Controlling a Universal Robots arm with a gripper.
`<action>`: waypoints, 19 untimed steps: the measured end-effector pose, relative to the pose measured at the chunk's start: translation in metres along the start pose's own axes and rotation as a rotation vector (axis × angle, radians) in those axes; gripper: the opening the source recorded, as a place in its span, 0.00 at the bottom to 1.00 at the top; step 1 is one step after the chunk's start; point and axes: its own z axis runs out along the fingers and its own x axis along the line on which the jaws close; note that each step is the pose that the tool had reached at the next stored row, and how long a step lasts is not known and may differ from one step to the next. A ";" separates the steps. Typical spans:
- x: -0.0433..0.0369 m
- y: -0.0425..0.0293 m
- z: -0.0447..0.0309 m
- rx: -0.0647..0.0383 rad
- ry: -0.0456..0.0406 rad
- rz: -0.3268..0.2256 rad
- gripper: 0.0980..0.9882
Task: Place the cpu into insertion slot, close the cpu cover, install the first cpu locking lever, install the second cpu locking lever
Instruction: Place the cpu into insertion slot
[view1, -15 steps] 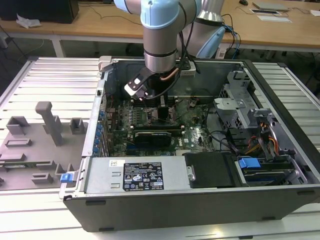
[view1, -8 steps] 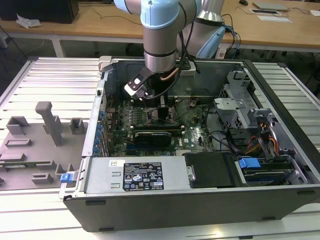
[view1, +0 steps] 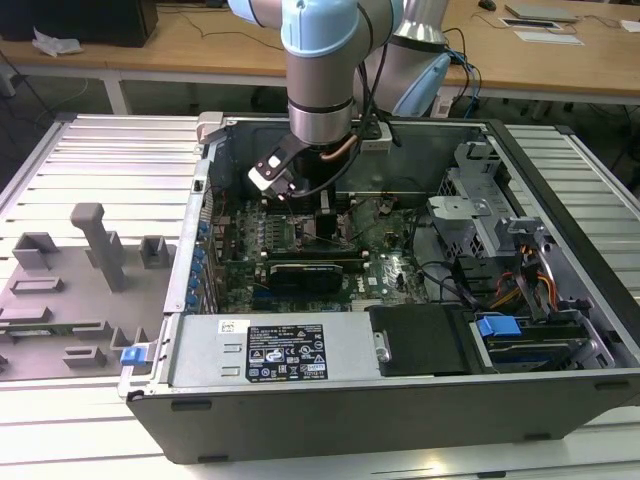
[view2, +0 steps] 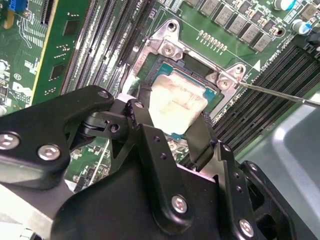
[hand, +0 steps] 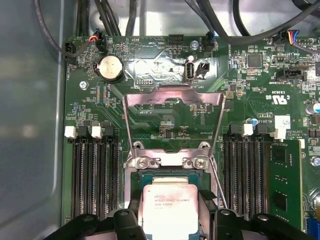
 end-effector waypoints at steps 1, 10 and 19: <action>-0.0001 -0.0001 0.0008 0.000 -0.0004 0.001 0.49; 0.0000 -0.0001 0.0015 0.000 0.0002 0.001 0.57; 0.0000 0.0004 -0.0047 0.000 0.0001 0.001 0.57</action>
